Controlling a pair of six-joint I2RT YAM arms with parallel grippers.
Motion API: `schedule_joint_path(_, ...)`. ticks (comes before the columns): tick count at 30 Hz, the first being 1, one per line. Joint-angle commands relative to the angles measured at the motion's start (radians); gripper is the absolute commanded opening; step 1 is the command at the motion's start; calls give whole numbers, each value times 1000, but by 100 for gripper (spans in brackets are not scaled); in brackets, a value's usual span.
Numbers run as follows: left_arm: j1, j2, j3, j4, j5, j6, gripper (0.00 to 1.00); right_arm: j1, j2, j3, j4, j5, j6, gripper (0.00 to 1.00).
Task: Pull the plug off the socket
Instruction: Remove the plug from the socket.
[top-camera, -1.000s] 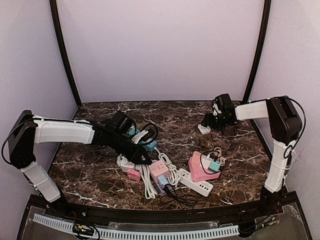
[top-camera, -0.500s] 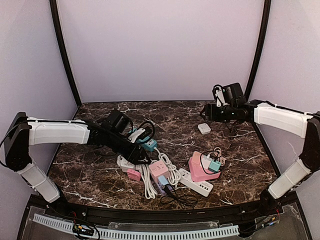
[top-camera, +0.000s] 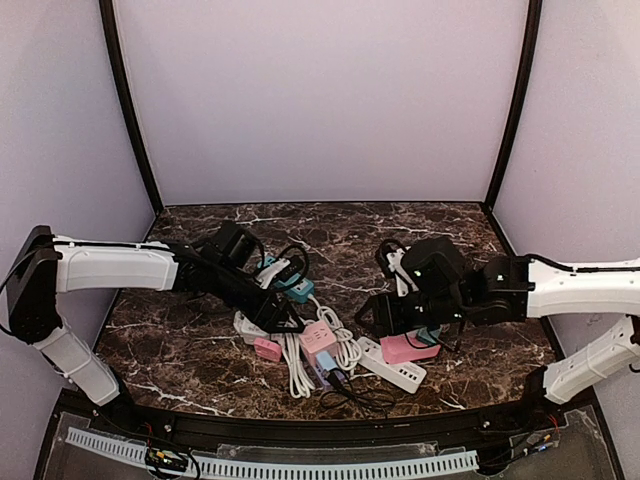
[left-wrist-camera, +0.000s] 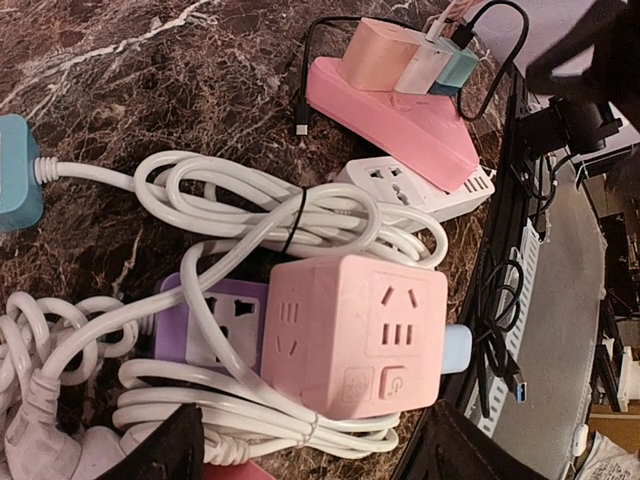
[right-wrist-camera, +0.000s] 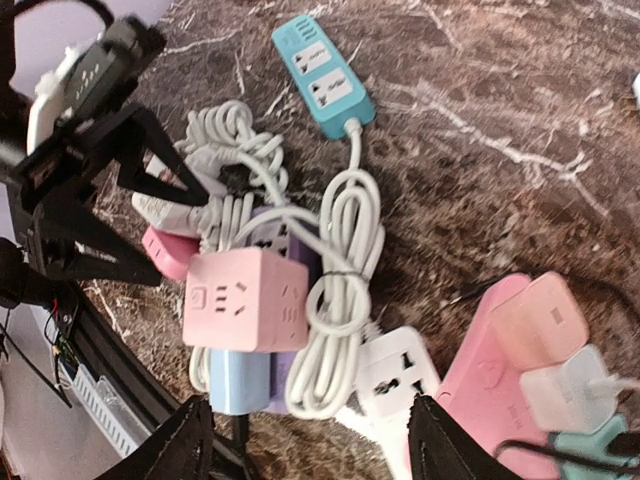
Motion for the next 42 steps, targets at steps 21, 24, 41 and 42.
schedule_joint_path(21, -6, -28, -22, -12, -10, 2, 71, 321, 443, 319, -222, 205, 238, 56)
schedule_joint_path(24, -7, -26, -23, -14, -9, 2, 71, 323, 458, 343, -224, 204, 221, 55)
schedule_joint_path(41, -9, -27, -18, -11, -13, 2, 71, 328, 548, 418, -272, 207, 201, 57)
schedule_joint_path(42, -9, -29, -19, -12, -14, 3, 71, 329, 551, 421, -273, 208, 196, 57)
